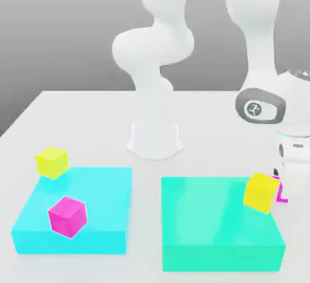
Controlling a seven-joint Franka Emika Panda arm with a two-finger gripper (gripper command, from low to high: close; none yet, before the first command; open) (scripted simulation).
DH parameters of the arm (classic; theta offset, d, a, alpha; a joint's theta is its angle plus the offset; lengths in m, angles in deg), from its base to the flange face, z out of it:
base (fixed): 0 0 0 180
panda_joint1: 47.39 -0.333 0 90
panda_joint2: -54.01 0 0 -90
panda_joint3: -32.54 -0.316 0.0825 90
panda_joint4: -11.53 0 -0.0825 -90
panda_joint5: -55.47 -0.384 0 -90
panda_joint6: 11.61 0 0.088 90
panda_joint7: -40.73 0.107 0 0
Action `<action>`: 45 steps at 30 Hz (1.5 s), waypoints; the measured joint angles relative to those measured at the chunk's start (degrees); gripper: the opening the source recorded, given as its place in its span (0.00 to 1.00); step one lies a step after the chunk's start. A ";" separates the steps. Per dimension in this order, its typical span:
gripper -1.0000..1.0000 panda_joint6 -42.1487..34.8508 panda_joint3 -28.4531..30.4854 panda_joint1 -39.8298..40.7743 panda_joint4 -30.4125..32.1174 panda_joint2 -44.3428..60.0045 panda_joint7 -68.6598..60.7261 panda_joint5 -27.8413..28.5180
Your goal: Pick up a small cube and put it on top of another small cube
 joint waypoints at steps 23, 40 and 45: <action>0.00 -21.64 1.08 24.26 -5.54 -21.56 -11.80 -10.23; 0.00 -32.48 20.66 50.21 -8.25 -25.50 -8.33 -17.63; 1.00 -23.17 20.80 50.47 -6.28 -17.43 -9.94 -20.76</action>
